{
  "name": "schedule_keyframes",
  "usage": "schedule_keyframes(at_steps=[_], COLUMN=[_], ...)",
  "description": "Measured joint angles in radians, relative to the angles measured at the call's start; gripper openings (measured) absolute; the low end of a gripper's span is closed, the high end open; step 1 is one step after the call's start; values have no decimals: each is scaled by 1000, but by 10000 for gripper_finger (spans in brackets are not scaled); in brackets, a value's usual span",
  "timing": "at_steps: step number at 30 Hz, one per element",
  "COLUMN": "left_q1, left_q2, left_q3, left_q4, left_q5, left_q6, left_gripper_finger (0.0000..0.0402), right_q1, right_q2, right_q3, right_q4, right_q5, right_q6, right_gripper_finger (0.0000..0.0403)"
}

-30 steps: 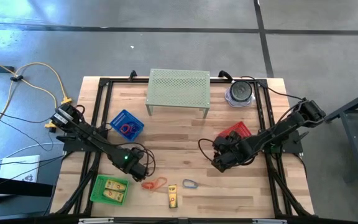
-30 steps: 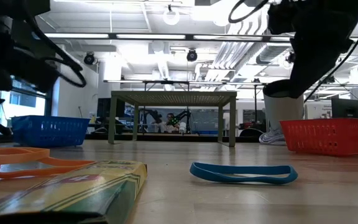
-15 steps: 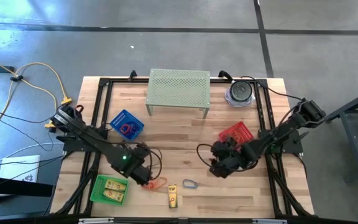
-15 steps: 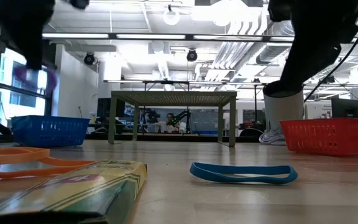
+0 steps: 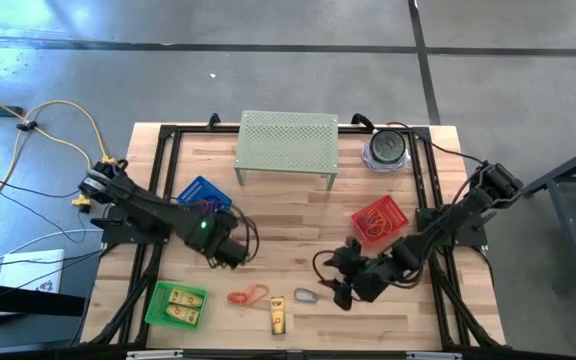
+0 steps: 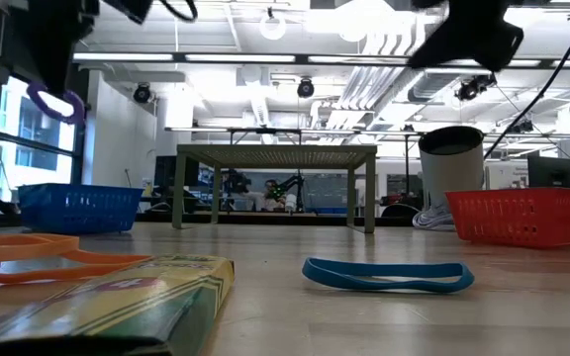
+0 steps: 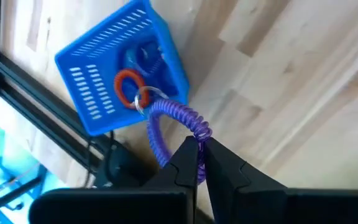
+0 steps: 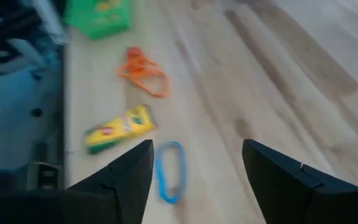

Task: Pick & Place Office Desk Supplies
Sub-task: Put the purple spring keychain into the blue bin

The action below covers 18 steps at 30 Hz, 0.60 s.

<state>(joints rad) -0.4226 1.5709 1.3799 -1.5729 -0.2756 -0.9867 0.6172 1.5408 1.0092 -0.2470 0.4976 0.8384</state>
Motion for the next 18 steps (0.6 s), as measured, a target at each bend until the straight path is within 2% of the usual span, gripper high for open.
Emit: schedule_keyframes(at_steps=[7,18], left_q1=[181,384], left_q2=[-113,-392], left_q3=[-151,-449], left_q4=[10,287], left_q5=[9,13], left_q6=[63,103], left_gripper_finger=[10,10], right_q1=[20,15], right_q2=[5,5], right_q3=[0,0], right_q4=[63,64], right_q5=[1,5], right_q6=[-58,-86], right_gripper_finger=[236,236])
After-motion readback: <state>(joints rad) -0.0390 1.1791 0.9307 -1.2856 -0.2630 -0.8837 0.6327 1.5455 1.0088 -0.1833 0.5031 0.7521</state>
